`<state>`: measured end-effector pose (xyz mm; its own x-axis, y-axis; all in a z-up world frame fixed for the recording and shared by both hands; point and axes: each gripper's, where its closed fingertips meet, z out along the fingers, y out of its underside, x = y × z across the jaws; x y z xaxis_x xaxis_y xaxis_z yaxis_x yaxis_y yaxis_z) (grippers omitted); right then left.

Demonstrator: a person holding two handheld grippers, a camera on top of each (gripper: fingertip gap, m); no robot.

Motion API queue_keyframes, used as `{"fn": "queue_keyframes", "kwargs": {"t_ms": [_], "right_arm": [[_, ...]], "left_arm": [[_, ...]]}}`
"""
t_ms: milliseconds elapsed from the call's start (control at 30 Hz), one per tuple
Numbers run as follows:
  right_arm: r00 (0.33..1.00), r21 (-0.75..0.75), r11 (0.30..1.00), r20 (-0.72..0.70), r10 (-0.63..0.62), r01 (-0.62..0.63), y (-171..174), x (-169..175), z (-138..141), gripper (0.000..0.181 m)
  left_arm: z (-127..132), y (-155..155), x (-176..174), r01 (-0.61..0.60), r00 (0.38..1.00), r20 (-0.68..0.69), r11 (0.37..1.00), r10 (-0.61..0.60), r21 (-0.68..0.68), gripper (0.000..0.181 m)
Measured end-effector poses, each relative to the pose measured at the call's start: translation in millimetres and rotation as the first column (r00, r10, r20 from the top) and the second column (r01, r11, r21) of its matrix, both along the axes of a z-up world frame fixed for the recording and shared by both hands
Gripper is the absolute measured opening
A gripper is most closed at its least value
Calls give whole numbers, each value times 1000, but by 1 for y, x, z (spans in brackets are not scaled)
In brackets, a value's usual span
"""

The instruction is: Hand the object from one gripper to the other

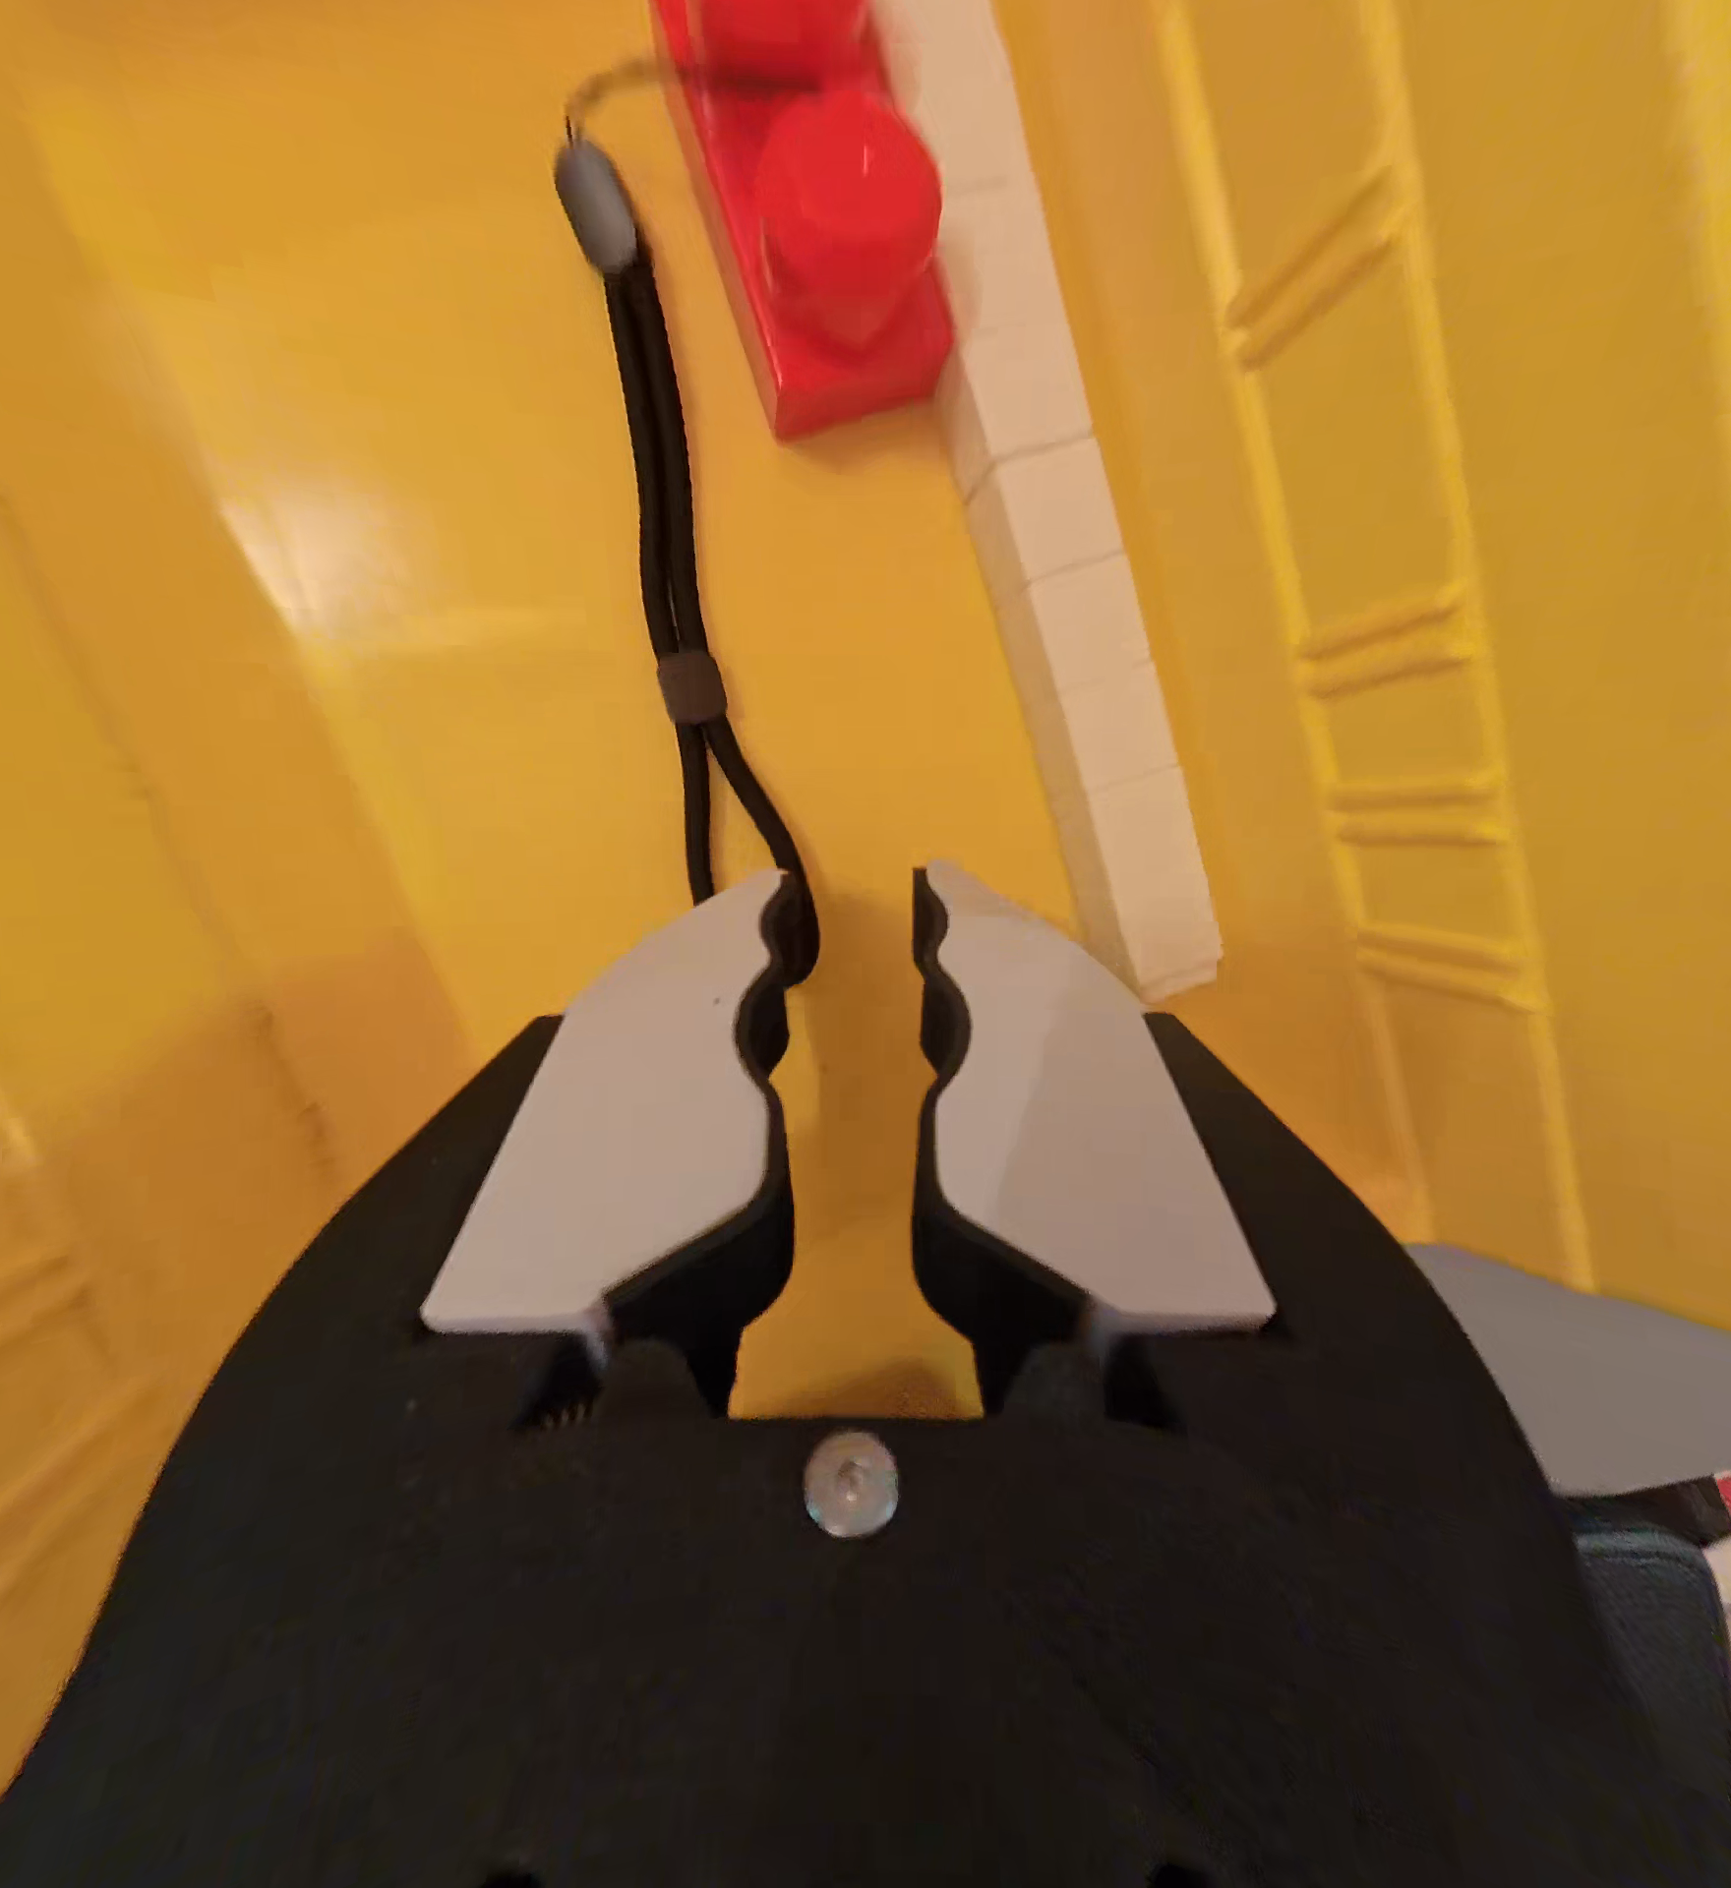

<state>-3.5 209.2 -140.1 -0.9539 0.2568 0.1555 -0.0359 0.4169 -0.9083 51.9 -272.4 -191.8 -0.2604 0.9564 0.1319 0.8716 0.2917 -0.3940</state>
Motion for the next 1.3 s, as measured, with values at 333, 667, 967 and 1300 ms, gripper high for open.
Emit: {"fn": "queue_keyframes", "kwargs": {"t_ms": [333, 667, 967, 1300], "right_arm": [[999, 8, 999, 5, 33, -33, -7, 1, -3, 28], [987, -28, 990, -83, 136, -139, -38, 8, 11, 27], [958, -184, 955, -212, 193, -233, -75, 14, 49, 39], [894, 3, 939, -307, 327, -343, -102, 21, 27, 36]], "left_arm": [[41, -10, -1, -13, 996, -85, 985, -2, -174, 3], [223, 145, -1, 294, 695, -636, 940, -335, -174, 4], [182, 324, -10, 584, 556, -523, 751, -646, -307, 3], [101, 387, 0, 710, 592, -398, 687, -701, -154, 3]]}}
